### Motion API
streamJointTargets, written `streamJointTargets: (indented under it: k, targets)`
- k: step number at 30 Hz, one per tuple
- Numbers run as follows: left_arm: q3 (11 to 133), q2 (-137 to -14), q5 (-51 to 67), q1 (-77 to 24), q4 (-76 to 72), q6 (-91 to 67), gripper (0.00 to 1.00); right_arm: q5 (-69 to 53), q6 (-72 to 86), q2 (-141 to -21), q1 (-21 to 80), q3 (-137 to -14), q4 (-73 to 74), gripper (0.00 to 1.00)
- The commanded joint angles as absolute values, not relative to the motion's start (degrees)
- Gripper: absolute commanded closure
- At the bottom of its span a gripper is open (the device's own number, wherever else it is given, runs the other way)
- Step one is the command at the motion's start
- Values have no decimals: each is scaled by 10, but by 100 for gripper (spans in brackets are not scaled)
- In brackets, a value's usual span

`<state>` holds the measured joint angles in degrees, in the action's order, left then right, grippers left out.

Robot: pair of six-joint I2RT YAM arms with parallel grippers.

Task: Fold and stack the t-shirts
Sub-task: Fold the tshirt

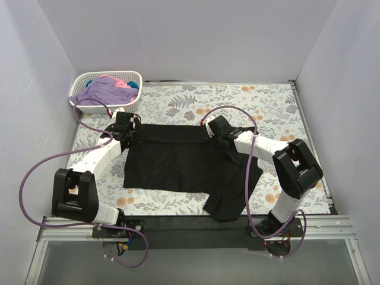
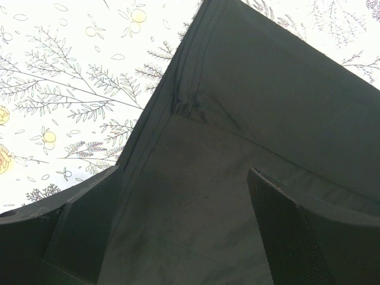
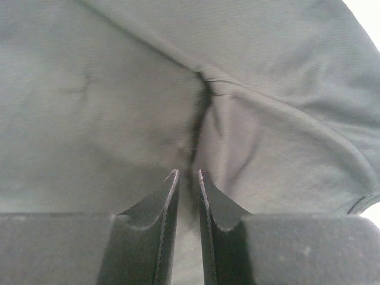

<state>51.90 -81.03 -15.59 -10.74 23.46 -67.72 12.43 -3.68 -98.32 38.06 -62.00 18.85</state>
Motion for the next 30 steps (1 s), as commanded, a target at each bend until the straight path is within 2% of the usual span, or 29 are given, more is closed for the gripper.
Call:
streamJointTargets:
  k: [1, 30]
  targets:
    - [526, -808, -154, -109, 232, -671, 15, 143, -42, -987, 367, -616, 156, 75]
    - [526, -812, -148, -110, 234, -669, 16, 100, -45, -1009, 324, -596, 135, 76]
